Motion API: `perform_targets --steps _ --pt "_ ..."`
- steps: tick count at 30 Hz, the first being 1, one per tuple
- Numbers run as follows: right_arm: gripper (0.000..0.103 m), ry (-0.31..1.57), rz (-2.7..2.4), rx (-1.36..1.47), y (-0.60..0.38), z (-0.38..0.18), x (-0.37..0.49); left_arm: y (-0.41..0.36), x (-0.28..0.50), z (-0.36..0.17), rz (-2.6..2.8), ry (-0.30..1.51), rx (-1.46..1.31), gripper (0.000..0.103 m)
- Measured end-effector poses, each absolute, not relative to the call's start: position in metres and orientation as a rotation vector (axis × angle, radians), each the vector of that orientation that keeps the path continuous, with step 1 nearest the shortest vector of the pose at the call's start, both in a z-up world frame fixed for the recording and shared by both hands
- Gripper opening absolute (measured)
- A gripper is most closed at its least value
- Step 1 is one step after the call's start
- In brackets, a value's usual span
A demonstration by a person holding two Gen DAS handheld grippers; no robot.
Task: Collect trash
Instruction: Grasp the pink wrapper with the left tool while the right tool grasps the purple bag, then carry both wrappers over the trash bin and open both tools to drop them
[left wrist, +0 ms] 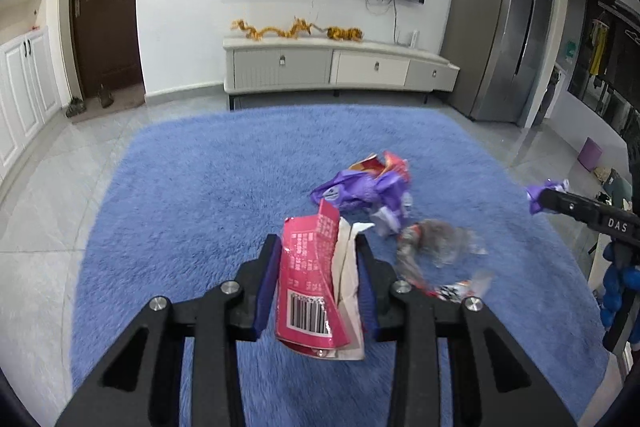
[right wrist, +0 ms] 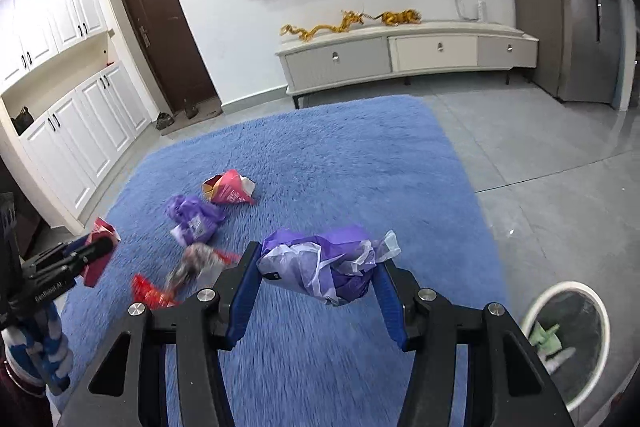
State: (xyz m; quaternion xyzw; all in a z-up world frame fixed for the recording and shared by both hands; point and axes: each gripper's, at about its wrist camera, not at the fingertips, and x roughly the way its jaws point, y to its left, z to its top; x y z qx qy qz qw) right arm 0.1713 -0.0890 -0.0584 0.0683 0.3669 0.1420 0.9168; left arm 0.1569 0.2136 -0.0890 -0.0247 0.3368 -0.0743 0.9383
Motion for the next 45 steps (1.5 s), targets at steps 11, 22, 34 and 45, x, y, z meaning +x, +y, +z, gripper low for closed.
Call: perform_targets --steps 11,22,34,45 --pt "0.051 0.651 0.246 0.149 -0.113 -0.021 0.082 0.18 0.074 -0.038 -0.152 0.553 -0.022 0.034" --pt "0.051 0.531 0.215 0.173 -0.141 0.008 0.029 0.118 0.02 0.006 -0.159 0.42 0.088 0.034" --pt "0.051 0.47 0.155 0.244 -0.193 0.003 -0.004 0.031 -0.002 0.02 -0.231 0.381 0.23 0.034" --pt "0.051 0.5 -0.008 0.365 -0.286 -0.035 -0.017 -0.095 0.026 -0.003 -0.412 0.464 0.348 0.034"
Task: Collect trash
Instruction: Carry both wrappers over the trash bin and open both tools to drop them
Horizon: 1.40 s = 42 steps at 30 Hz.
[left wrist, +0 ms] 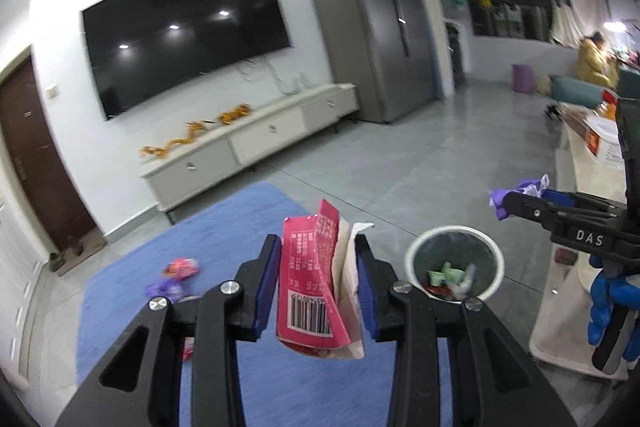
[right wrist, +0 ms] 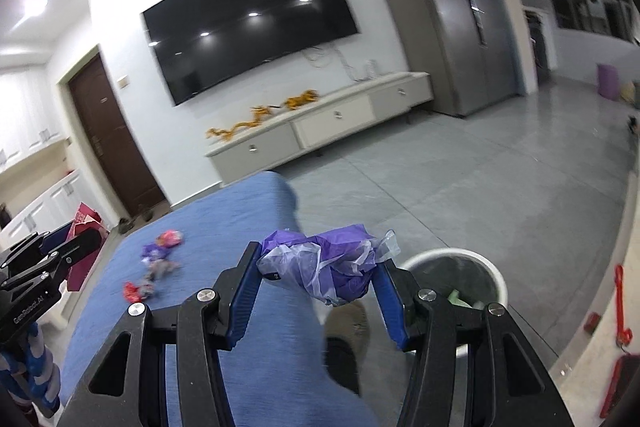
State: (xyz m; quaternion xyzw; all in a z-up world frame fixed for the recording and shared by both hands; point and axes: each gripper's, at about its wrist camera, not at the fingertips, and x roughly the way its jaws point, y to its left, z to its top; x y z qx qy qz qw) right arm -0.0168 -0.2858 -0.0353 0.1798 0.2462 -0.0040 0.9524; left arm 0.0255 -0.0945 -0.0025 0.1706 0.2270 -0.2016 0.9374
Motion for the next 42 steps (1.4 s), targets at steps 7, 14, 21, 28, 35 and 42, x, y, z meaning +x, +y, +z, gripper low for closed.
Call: perform_targets --steps 7,14,21,28,35,42 --pt "0.051 0.583 -0.121 0.462 -0.345 -0.077 -0.001 -0.177 0.08 -0.044 -0.559 0.628 0.359 0.034" --pt "0.051 0.682 -0.198 0.499 -0.382 -0.121 0.033 -0.245 0.144 -0.084 -0.656 0.781 0.317 0.034" --pt "0.053 0.761 -0.248 0.51 -0.41 -0.155 0.076 -0.297 0.192 -0.125 -0.708 0.856 0.293 0.036" --pt "0.061 0.813 -0.286 0.519 -0.431 -0.186 0.105 -0.319 0.225 -0.156 -0.746 0.96 0.219 0.053" --pt "0.071 0.829 -0.348 0.543 -0.445 -0.193 0.107 -0.329 0.238 -0.169 -0.719 0.994 0.174 0.062" --pt "0.077 0.793 -0.374 0.544 -0.445 -0.172 0.091 -0.303 0.226 -0.144 -0.669 0.894 0.105 0.062"
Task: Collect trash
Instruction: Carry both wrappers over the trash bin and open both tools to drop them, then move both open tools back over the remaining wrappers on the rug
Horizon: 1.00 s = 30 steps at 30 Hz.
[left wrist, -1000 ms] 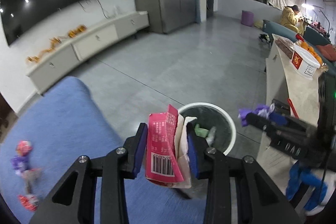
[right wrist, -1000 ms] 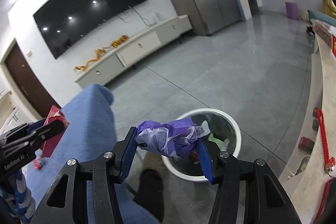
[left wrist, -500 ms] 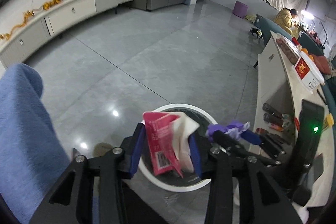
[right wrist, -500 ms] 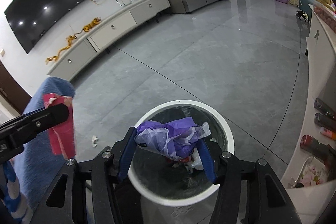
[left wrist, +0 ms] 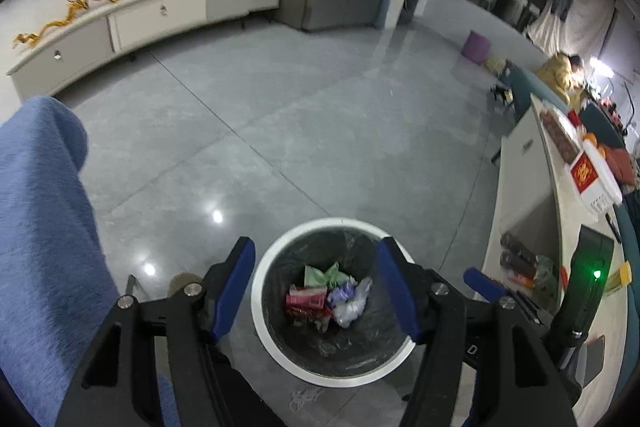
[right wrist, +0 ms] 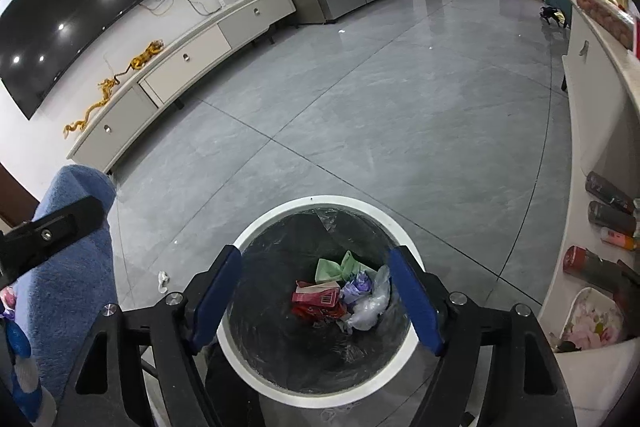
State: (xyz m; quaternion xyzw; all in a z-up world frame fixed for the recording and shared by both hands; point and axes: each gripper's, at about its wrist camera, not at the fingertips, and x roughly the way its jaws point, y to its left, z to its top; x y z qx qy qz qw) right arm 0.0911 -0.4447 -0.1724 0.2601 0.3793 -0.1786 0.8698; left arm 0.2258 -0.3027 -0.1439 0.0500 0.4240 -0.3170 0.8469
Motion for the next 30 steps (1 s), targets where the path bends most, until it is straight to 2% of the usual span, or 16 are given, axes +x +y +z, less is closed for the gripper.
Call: perform_targets --steps 5,10,13,23,30 --pt "0.083 0.725 -0.376 0.529 -0.433 -0.142 0.076 -0.277 0.205 -0.108 -0.666 0.807 0.101 0.062" --pt "0.098 0.642 -0.366 0.485 -0.412 -0.103 0.06 -0.245 0.181 -0.072 -0.645 0.73 0.099 0.062" --pt "0.103 0.597 -0.356 0.451 -0.399 -0.078 0.052 -0.222 0.168 -0.056 -0.622 0.687 0.089 0.062" --pt "0.103 0.421 -0.302 0.385 -0.35 -0.006 0.022 -0.13 0.132 -0.016 -0.527 0.59 0.064 0.062" --pt "0.103 0.383 -0.215 0.321 -0.307 0.03 0.01 -0.054 0.114 -0.005 -0.443 0.54 0.021 0.062"
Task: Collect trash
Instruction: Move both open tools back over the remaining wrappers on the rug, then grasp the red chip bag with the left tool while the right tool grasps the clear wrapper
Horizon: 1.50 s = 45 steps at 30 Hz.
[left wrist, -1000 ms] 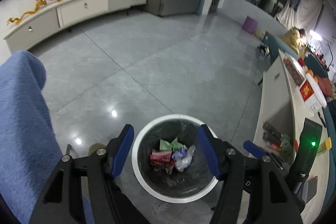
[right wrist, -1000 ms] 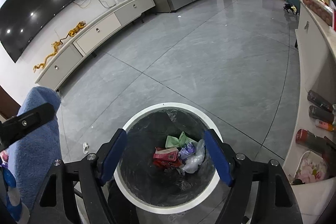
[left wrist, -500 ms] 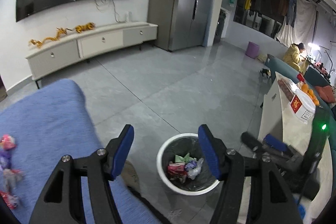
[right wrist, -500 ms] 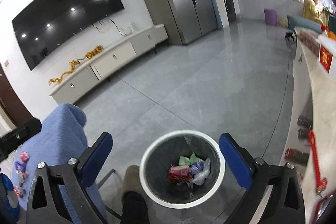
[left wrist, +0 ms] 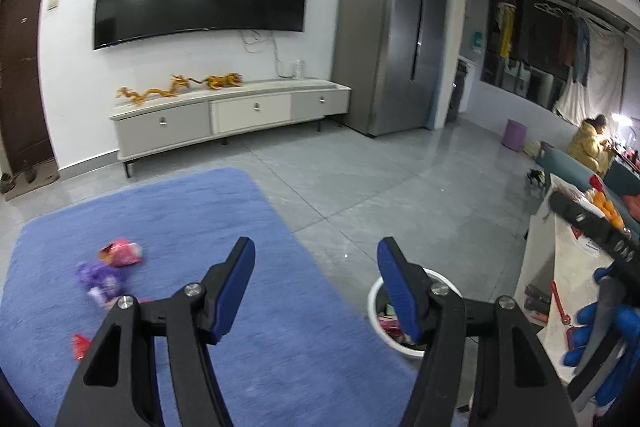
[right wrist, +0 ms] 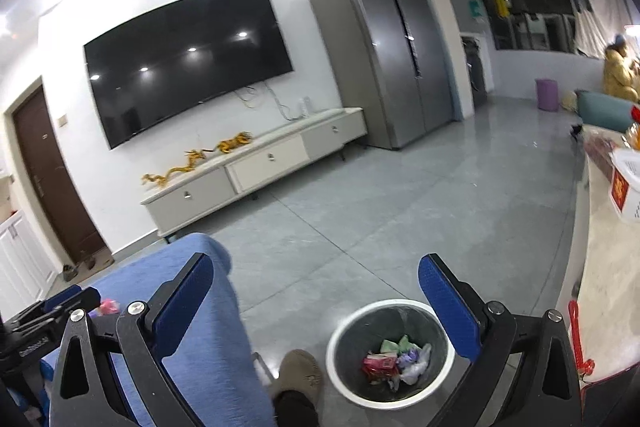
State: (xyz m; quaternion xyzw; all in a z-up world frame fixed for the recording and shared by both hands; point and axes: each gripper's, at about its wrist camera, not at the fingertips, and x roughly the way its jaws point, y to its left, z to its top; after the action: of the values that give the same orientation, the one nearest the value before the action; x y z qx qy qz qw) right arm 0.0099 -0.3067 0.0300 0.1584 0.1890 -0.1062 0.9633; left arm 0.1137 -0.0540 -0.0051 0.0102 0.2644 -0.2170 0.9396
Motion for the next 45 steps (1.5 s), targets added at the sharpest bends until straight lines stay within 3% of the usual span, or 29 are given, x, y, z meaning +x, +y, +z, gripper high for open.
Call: perform_targets --steps 11,19,20,22,28,45 --pt "0.103 0.404 -0.087 0.241 -0.238 0.055 0.01 0.067 0.093 -0.024 -0.291 0.545 -0.033 0.062" --pt "0.103 0.476 0.071 0.164 -0.194 0.038 0.042 0.147 0.1 -0.061 -0.195 0.612 -0.096 0.062" --pt "0.102 0.497 0.087 0.158 -0.19 0.032 0.051 0.156 0.102 -0.067 -0.189 0.625 -0.104 0.062" --pt "0.088 0.529 0.114 0.157 -0.18 0.021 0.065 0.17 0.109 -0.08 -0.185 0.658 -0.119 0.062" --pt "0.076 0.633 0.222 0.146 -0.144 -0.017 0.114 0.189 0.139 -0.108 -0.226 0.749 -0.13 0.062" --pt "0.064 0.835 0.507 0.05 -0.035 -0.093 0.215 0.171 0.183 -0.151 -0.399 0.879 -0.115 0.062"
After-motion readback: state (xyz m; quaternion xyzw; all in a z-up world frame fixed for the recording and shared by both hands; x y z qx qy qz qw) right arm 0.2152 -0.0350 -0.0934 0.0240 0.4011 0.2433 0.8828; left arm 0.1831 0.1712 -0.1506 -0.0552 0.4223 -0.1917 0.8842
